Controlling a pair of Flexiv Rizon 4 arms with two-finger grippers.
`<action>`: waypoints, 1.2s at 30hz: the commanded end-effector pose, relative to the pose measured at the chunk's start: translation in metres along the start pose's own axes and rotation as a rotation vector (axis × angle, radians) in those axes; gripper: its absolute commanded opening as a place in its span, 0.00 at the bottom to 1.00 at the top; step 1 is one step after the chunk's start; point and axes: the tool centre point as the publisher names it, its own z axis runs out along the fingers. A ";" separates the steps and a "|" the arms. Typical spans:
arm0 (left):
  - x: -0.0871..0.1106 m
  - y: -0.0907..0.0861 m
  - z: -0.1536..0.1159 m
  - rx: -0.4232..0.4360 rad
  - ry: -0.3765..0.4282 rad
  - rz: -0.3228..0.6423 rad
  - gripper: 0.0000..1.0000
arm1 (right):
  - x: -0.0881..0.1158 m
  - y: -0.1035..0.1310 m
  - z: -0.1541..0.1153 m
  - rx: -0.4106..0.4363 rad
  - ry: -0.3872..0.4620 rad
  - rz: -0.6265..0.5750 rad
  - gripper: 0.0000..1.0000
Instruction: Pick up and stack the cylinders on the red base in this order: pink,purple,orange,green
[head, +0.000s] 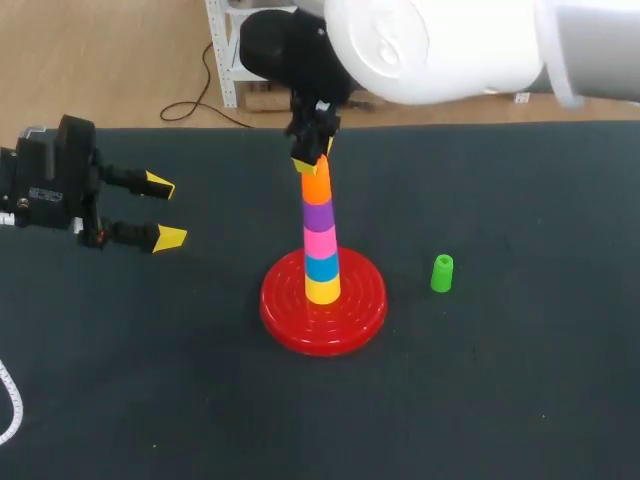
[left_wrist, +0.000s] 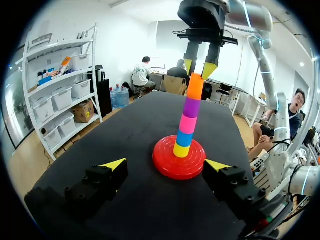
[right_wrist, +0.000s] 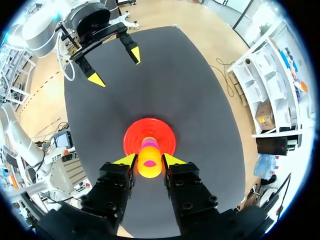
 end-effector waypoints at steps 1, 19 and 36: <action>0.001 0.000 0.000 -0.001 -0.005 0.002 1.00 | -0.005 0.001 0.009 -0.014 0.018 -0.006 0.00; 0.001 0.000 0.000 -0.001 -0.005 0.002 1.00 | 0.020 -0.012 -0.042 0.055 -0.174 0.099 1.00; 0.001 0.000 0.000 -0.001 -0.005 0.002 1.00 | 0.148 -0.073 0.033 0.100 -0.188 0.420 1.00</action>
